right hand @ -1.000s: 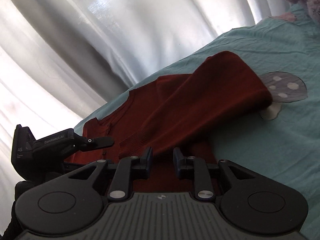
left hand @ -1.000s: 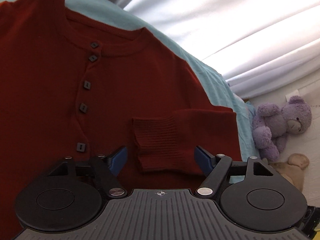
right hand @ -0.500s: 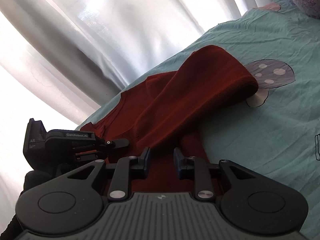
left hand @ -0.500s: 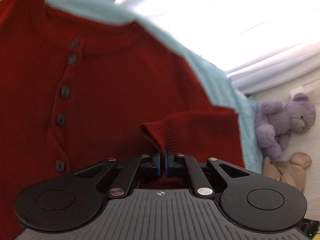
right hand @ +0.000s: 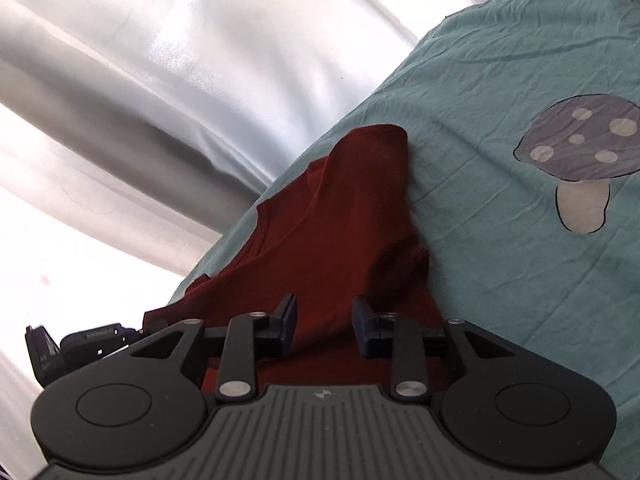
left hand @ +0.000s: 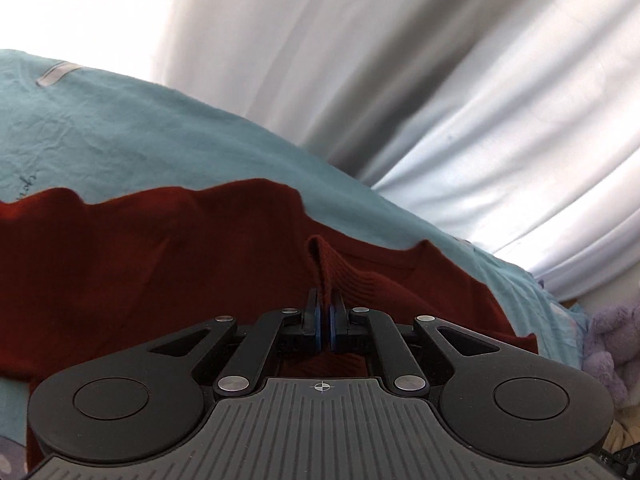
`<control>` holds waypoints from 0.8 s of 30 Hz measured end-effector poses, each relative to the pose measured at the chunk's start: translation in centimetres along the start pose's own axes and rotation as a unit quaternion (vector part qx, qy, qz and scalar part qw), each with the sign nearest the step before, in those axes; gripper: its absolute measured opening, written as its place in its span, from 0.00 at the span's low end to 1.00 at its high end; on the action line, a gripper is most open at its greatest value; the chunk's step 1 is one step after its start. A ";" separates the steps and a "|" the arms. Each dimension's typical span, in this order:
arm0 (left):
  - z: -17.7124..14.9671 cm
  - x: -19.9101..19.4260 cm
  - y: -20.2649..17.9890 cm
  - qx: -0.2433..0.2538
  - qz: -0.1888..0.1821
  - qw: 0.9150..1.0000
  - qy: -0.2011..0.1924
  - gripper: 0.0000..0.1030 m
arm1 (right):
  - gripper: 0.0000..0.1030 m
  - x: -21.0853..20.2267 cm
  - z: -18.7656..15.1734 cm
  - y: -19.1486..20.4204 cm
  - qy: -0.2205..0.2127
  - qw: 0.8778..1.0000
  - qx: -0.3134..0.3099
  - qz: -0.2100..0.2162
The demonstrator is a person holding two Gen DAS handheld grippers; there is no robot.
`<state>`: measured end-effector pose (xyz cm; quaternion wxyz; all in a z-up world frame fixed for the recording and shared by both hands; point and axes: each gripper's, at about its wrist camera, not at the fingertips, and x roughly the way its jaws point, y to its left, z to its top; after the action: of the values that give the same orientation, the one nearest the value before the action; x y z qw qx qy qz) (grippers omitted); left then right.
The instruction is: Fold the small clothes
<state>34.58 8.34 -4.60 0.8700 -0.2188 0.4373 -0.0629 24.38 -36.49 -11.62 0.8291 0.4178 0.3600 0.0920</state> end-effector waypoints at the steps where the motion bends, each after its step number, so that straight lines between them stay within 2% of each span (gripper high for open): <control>1: -0.1 0.3 -0.2 -0.002 0.003 1.000 -0.002 0.05 | 0.28 0.4 0.2 -0.2 0.001 1.000 0.010 -0.001; 4: -0.2 0.5 0.7 0.008 0.025 1.000 -0.004 0.05 | 0.28 1.5 0.6 -0.6 0.002 0.999 0.033 -0.001; 7: -0.6 1.0 1.0 0.012 0.026 1.000 0.002 0.05 | 0.25 2.3 0.5 -0.8 -0.006 0.999 0.049 -0.010; 10: -0.4 1.3 0.7 0.024 0.033 0.999 0.004 0.05 | 0.10 3.1 0.5 -0.7 -0.017 0.998 0.052 -0.029; 11: -0.4 1.4 0.6 0.030 0.034 0.999 0.005 0.05 | 0.00 3.2 0.6 -0.5 -0.021 0.998 0.041 -0.047; 13: -0.4 1.2 0.2 0.038 0.035 0.999 0.004 0.05 | 0.00 3.2 0.9 0.2 -0.029 0.996 0.016 -0.078; 16: -0.1 0.8 0.3 0.043 0.032 0.999 -0.004 0.05 | 0.04 1.5 1.7 0.7 -0.060 0.996 0.000 -0.063; 17: 0.1 0.7 0.5 0.037 0.028 0.999 -0.004 0.05 | 0.11 0.9 2.2 1.0 -0.074 0.995 -0.012 -0.070; 18: 0.2 0.7 0.8 0.025 0.026 0.999 -0.002 0.05 | 0.30 0.6 2.8 1.1 -0.081 0.993 -0.025 -0.079; 20: 0.4 0.6 1.2 0.017 0.024 1.000 -0.004 0.05 | 0.54 1.1 4.2 1.1 -0.070 0.993 -0.037 -0.085; 24: 0.9 0.2 1.1 0.018 0.019 1.000 -0.009 0.05 | 0.52 4.2 5.6 2.1 -0.041 0.989 -0.088 -0.108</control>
<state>35.35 9.58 -4.79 0.8789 -0.1953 0.4321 -0.0521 31.50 -36.82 -10.00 0.8818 0.3057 0.3589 0.0157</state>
